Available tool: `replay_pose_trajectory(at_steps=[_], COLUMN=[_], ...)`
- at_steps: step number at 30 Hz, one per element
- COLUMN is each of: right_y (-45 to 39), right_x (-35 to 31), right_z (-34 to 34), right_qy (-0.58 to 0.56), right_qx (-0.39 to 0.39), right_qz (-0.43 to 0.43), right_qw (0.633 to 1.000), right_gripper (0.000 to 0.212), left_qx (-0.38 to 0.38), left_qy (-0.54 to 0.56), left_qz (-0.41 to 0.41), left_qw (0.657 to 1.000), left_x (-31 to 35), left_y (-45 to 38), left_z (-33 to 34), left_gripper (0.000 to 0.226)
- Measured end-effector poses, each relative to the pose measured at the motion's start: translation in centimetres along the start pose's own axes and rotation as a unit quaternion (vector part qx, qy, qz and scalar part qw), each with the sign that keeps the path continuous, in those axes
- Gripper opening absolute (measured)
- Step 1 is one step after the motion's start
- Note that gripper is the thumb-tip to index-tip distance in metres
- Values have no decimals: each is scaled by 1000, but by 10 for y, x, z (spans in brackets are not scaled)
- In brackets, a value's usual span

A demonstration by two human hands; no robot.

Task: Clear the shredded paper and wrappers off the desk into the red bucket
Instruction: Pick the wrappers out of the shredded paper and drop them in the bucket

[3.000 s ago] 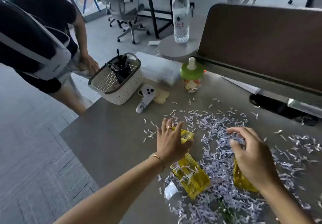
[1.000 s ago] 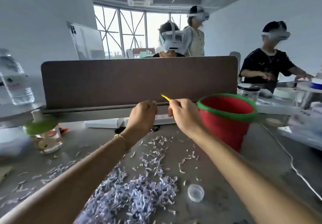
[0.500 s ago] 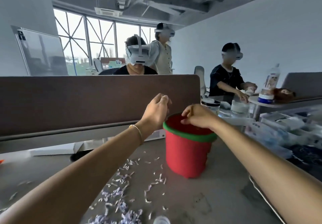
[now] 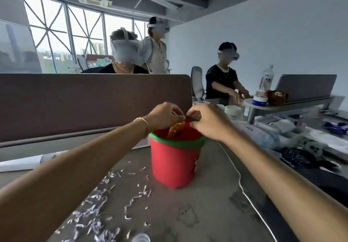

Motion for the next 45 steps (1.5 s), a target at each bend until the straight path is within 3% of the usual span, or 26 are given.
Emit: replay_pose_trajectory(at_steps=[2, 11, 16, 21, 24, 29, 36, 42, 45], right_y=[6, 42, 76, 111, 132, 161, 177, 222, 253], right_x=[-4, -53, -93, -103, -99, -95, -101, -161, -191], right_z=[-2, -4, 15, 58, 87, 116, 130, 151, 173], right_qy=[-4, -42, -41, -52, -57, -15, -17, -70, -30], right_qx=[17, 95, 97, 39, -5, -34, -22, -68, -150], right_qz=[-11, -66, -118, -106, -89, -82, -98, -175, -189], right_qw=[1000, 992, 987, 992, 994, 996, 995, 980, 970], right_gripper=[24, 22, 23, 20, 20, 19, 21, 9, 38], left_qx=[-1, 134, 100, 55, -14, -106, -54, 52, 61], left_qy=[-56, -178, -166, -182, -183, -221, -198, -179, -191], left_qz=[-5, 10, -10, -19, -18, -12, 2, -19, -46], left_qw=[998, 975, 981, 982, 983, 969, 979, 982, 979], left_x=[4, 21, 3, -17, -26, -41, -43, -63, -74], left_y=[7, 99, 162, 216, 235, 252, 265, 322, 355], left_z=[0, -30, -18, 24, 64, 127, 119, 72, 64], left_gripper=[22, 20, 22, 19, 15, 43, 19, 39, 41])
Point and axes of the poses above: each hand's wrist, its own y-axis away from the middle knuckle, its own z-axis out of the palm, x = y × z, the point moved 7 cm from there along -y, towards the middle knuckle, and after that the axes turned 13 degrees about -x, right-handed, at the moved point
